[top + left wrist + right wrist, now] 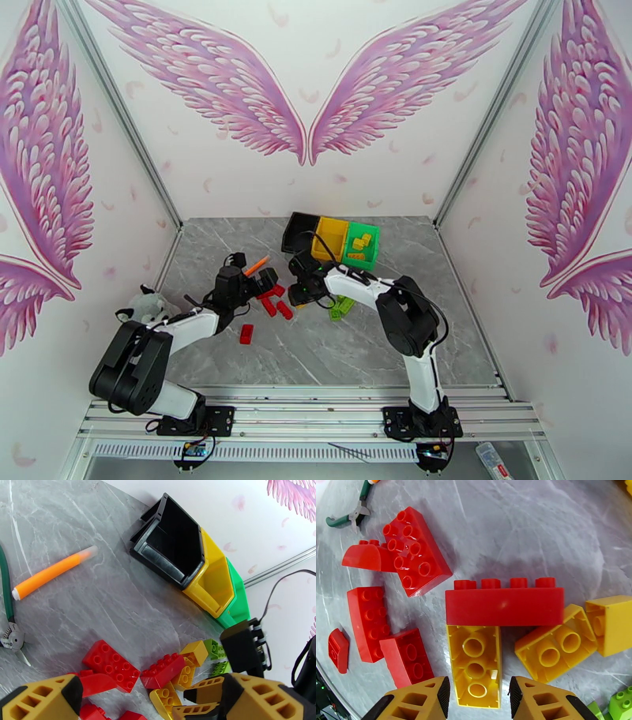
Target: Sort the legos into containers by color
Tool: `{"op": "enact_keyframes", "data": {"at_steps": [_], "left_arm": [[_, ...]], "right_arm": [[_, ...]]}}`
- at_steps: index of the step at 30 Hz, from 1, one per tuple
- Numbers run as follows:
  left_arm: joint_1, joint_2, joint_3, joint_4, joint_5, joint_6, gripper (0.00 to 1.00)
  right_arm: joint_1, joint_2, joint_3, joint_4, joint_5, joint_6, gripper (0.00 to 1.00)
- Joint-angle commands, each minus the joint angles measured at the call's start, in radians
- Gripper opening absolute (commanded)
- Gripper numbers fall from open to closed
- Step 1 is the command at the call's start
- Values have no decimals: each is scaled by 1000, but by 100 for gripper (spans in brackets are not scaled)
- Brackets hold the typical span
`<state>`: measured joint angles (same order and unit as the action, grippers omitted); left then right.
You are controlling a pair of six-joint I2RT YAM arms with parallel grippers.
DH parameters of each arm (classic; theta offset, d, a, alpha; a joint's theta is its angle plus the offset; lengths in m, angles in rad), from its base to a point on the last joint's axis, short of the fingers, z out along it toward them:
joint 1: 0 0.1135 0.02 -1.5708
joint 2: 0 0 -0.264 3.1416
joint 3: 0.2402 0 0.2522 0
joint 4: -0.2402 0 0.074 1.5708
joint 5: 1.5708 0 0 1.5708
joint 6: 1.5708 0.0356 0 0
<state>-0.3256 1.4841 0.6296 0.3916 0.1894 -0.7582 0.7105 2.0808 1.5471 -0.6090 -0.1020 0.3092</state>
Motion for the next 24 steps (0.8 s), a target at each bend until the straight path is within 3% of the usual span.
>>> {"op": "enact_keyframes", "data": {"at_steps": [1, 9, 20, 24], "left_arm": [[3, -28, -16, 3, 0, 14, 99], [3, -28, -15, 4, 1, 11, 99], [2, -22, -18, 8, 3, 11, 99], [-1, -21, -15, 10, 6, 13, 99]], "right_arm": [[12, 30, 39, -23, 4, -17, 49], [32, 66, 66, -44, 57, -28, 49], [38, 67, 63, -40, 121, -28, 38], [38, 58, 59, -34, 117, -26, 29]]}}
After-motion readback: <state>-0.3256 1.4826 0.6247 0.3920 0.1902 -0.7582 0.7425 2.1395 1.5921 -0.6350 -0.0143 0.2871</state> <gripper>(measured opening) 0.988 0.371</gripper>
